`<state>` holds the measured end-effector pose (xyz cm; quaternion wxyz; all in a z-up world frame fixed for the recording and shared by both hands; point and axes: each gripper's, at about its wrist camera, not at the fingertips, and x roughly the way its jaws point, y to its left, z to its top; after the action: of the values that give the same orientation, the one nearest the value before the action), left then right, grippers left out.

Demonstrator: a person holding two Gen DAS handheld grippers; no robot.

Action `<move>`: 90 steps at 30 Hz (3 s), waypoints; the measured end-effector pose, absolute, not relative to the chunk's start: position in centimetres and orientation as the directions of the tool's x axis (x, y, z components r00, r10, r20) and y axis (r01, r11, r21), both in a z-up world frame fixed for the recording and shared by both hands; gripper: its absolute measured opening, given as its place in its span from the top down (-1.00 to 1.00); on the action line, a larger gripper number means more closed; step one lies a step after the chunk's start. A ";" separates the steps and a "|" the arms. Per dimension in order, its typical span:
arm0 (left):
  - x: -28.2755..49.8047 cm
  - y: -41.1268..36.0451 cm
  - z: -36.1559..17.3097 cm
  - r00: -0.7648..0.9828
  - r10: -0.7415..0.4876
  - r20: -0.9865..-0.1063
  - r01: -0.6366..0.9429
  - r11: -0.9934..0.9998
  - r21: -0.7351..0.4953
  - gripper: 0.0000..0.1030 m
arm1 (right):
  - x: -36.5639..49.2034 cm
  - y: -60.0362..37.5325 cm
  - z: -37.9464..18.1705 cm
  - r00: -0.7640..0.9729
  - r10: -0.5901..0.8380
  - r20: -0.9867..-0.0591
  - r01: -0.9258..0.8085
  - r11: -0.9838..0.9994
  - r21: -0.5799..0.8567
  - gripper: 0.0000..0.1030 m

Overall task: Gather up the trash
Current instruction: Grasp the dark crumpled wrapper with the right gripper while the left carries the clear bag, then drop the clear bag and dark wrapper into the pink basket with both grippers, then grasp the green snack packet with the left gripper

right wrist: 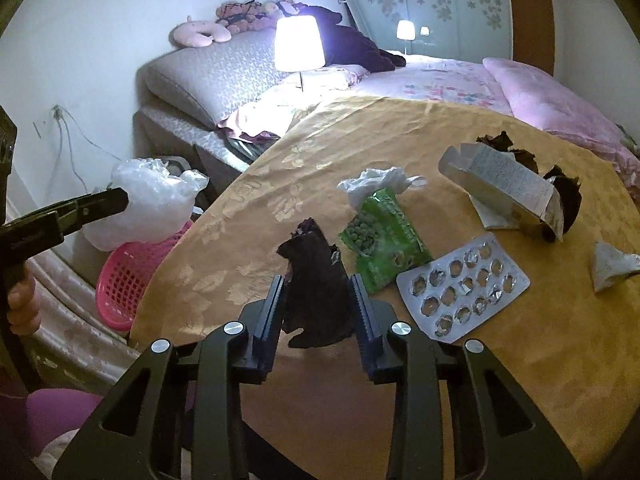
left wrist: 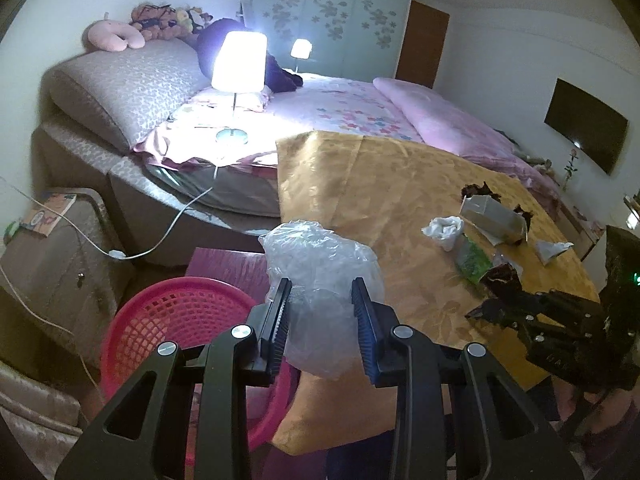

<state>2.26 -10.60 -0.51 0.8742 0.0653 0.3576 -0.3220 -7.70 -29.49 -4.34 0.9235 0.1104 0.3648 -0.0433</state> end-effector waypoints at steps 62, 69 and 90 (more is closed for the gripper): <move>4.8 1.8 -3.9 0.631 -0.204 -0.749 0.203 0.975 -0.094 -0.23 | 4.6 -16.0 -3.4 0.629 0.362 -0.688 -0.173 0.928 0.330 -0.25; 4.4 1.1 -3.6 0.648 -0.210 -0.732 0.220 0.972 -0.085 -0.35 | 3.3 -17.4 -2.8 0.670 0.318 -0.671 -0.134 0.941 0.312 -0.39; 1.9 -7.6 -2.4 0.622 -0.365 -0.693 0.483 0.875 -0.028 -0.49 | -8.3 -31.0 -2.0 0.762 -0.128 -0.635 0.274 0.952 0.137 -0.60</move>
<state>1.88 -7.56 -2.44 0.8968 0.0806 0.3651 -0.2364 -8.28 -31.05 -1.95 0.9318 0.1117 0.3280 -0.1078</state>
